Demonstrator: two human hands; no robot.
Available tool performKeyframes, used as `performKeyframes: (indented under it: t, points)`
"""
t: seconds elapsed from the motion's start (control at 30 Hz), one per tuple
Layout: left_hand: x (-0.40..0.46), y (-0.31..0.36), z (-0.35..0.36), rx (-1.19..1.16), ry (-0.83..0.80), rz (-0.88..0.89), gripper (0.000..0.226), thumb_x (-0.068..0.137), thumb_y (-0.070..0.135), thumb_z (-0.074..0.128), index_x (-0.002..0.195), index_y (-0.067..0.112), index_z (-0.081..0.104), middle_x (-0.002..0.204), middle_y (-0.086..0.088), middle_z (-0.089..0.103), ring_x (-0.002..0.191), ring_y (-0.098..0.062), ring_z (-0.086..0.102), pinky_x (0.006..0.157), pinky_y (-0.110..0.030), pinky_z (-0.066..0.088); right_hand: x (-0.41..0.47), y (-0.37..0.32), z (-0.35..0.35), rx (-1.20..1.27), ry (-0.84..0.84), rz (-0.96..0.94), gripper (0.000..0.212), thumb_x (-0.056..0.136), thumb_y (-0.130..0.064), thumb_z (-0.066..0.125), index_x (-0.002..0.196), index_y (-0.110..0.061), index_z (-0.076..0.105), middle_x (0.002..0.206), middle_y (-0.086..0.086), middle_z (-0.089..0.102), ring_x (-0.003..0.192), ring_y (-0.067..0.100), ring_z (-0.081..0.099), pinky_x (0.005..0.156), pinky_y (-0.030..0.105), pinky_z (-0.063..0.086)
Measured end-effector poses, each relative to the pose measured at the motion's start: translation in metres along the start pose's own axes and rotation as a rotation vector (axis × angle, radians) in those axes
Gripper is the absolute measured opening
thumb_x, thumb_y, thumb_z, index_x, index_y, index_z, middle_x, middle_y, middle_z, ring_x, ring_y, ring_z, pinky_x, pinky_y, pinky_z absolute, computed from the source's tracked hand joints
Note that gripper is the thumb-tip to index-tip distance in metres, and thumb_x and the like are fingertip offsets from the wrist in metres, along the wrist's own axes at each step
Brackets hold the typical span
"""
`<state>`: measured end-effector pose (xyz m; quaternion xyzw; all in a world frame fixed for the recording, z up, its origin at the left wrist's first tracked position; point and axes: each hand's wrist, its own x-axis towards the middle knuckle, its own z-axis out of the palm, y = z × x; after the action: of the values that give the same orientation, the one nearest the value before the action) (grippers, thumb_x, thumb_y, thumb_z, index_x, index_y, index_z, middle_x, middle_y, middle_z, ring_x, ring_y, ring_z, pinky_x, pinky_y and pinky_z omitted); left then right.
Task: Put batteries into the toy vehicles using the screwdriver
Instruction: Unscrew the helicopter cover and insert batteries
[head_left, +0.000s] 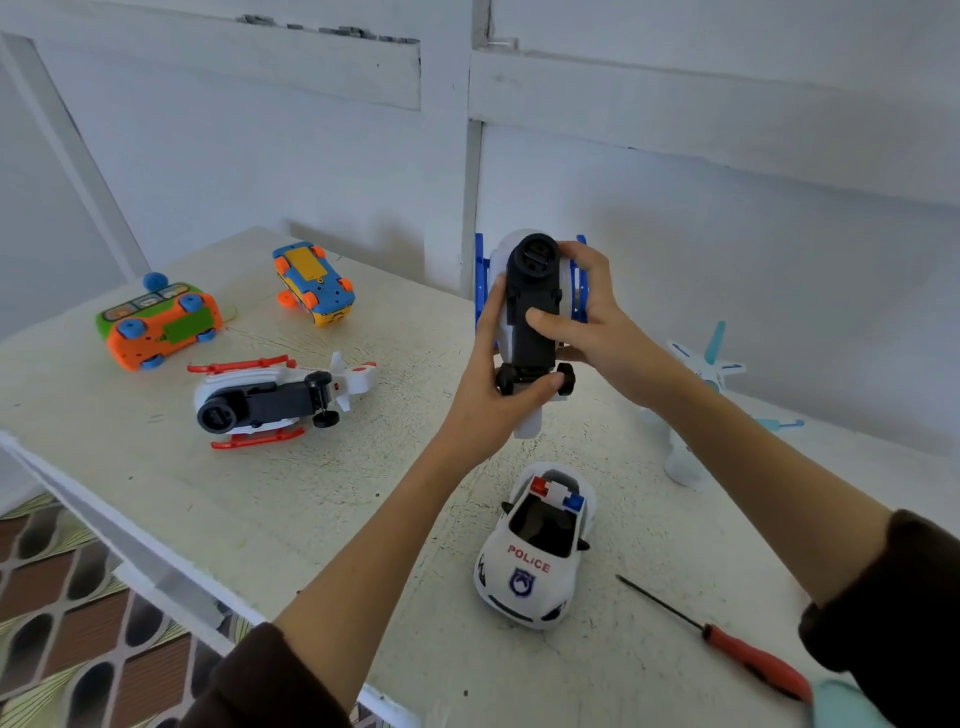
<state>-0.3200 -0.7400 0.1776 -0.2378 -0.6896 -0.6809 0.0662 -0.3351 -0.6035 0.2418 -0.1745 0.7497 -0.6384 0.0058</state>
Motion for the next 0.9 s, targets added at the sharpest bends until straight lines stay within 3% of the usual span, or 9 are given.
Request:
performKeyframes:
  t: [0.1,0.2,0.33,0.4,0.47,0.57,0.7,0.8,0.9]
  points:
    - [-0.001,-0.003,-0.002,0.03,0.022,0.019,0.091,0.088,-0.002,0.063,0.152,0.031,0.006,0.148,0.023,0.026,0.127,-0.011,0.051,0.093,-0.027,0.052,-0.006,-0.004,-0.008,-0.161,-0.045,0.031,0.06,0.089,-0.021,0.059,0.134,-0.036,0.022,0.134,-0.004,0.037,0.111,0.014,0.055,0.081,0.025,0.054]
    - [0.001,-0.005,-0.007,0.051,0.06,0.054,0.09,0.087,0.008,0.066,0.148,0.04,0.008,0.157,0.014,0.02,0.131,-0.019,0.048,0.1,-0.044,0.05,-0.026,0.002,-0.015,-0.334,-0.007,0.025,0.064,0.085,-0.028,0.062,0.131,-0.042,0.02,0.138,-0.005,0.029,0.117,0.013,0.046,0.084,0.02,0.047]
    - [0.004,-0.018,-0.014,0.111,0.092,0.071,0.09,0.083,0.024,0.069,0.146,0.051,0.012,0.158,0.017,0.015,0.14,-0.028,0.035,0.105,-0.055,0.042,-0.069,0.016,-0.027,-0.501,0.052,0.088,0.059,0.081,-0.027,0.067,0.128,-0.038,0.032,0.124,-0.004,0.043,0.106,0.01,0.052,0.086,0.025,0.048]
    - [0.003,-0.026,-0.014,0.106,0.086,0.059,0.09,0.085,0.02,0.069,0.147,0.048,0.01,0.159,0.016,0.013,0.14,-0.026,0.035,0.104,-0.049,0.046,-0.093,0.021,-0.036,-0.647,0.093,0.091,0.043,0.083,-0.022,0.065,0.123,-0.025,0.048,0.112,-0.003,0.053,0.097,0.008,0.056,0.082,0.02,0.05]
    - [0.005,-0.033,-0.013,0.086,0.078,0.029,0.09,0.089,0.007,0.065,0.15,0.036,0.005,0.16,0.007,0.011,0.137,-0.02,0.038,0.098,-0.029,0.05,-0.119,0.025,-0.044,-0.759,0.095,0.12,0.027,0.084,-0.02,0.065,0.11,-0.017,0.06,0.097,-0.003,0.062,0.084,0.005,0.059,0.075,0.011,0.048]
    - [0.01,-0.039,-0.012,0.103,0.059,0.026,0.087,0.091,-0.001,0.059,0.152,0.019,0.0,0.158,0.002,0.013,0.135,-0.01,0.038,0.094,-0.01,0.043,-0.16,0.039,-0.053,-0.877,-0.053,0.278,0.022,0.082,-0.022,0.068,0.102,-0.014,0.067,0.088,-0.005,0.063,0.076,0.002,0.057,0.07,0.009,0.046]
    - [0.012,-0.046,-0.011,0.114,0.047,0.04,0.086,0.092,-0.004,0.057,0.151,0.017,0.0,0.148,0.013,0.022,0.127,0.012,0.039,0.099,-0.011,0.04,-0.201,0.052,-0.056,-0.97,-0.193,0.434,0.034,0.079,-0.027,0.071,0.11,-0.015,0.065,0.093,-0.005,0.056,0.082,0.009,0.055,0.073,0.016,0.044]
    - [0.01,-0.053,-0.012,0.117,0.029,0.041,0.086,0.092,0.0,0.059,0.153,0.018,0.0,0.154,0.008,0.019,0.137,-0.002,0.033,0.111,-0.026,0.035,-0.217,0.054,-0.056,-0.993,-0.206,0.531,0.041,0.076,-0.027,0.073,0.113,-0.015,0.061,0.101,-0.001,0.051,0.087,0.012,0.053,0.078,0.021,0.044]
    - [0.007,-0.058,-0.012,0.12,0.014,0.051,0.086,0.093,0.0,0.058,0.153,0.018,0.0,0.153,0.011,0.018,0.141,-0.007,0.03,0.114,-0.029,0.032,-0.224,0.057,-0.055,-1.049,-0.192,0.561,0.039,0.077,-0.024,0.072,0.112,-0.014,0.058,0.101,-0.001,0.049,0.086,0.01,0.046,0.074,0.018,0.037]
